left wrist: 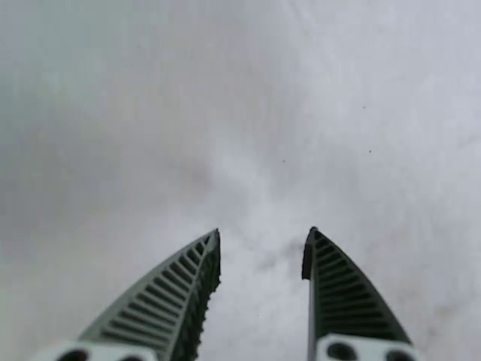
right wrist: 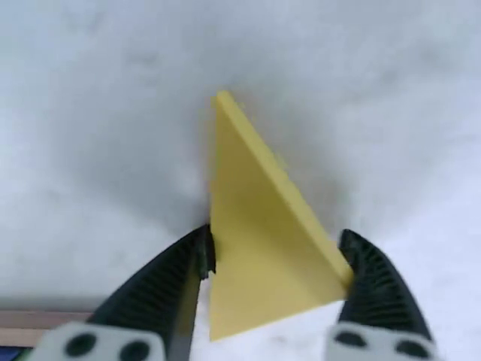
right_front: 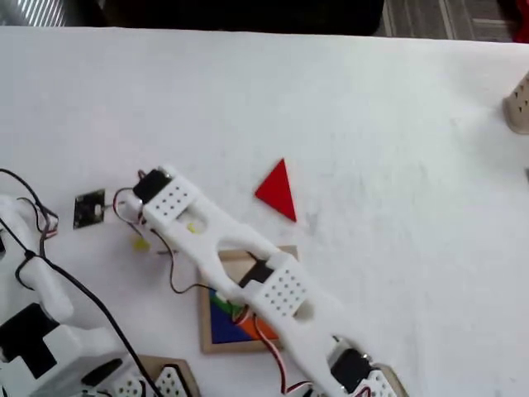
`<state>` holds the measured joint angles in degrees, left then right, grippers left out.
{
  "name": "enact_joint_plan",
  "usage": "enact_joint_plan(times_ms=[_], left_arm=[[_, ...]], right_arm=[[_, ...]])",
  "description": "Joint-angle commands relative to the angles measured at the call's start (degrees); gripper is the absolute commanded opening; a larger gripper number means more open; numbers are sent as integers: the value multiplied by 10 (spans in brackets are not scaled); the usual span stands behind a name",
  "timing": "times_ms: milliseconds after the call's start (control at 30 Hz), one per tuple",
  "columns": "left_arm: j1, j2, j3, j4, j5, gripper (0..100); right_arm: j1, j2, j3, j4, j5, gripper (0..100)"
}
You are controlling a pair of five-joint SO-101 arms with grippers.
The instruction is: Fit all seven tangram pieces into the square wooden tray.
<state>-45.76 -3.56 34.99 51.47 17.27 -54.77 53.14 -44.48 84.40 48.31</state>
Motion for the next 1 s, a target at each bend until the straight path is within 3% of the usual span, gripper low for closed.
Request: enact_joint_plan(times_ms=[0,100,333,567,800,967], left_arm=[[9,-4,-19,5,3,188],[9,-4,-18,5,3,188],[9,-4,-18,5,3,188],[9,-4,-18,5,3,188],[23,-4,-17,4,3,188],[37,-2,-15,4,1,188]], right_arm=[[-11,0,1,0,6,51],[-10,0,1,4,6,12],[-6,-7,-5,22,-80,16],[7,-7,-15,23,-104,16],[83,-77,-75,95,-264,16],[158,-146,-74,143,-304,16]])
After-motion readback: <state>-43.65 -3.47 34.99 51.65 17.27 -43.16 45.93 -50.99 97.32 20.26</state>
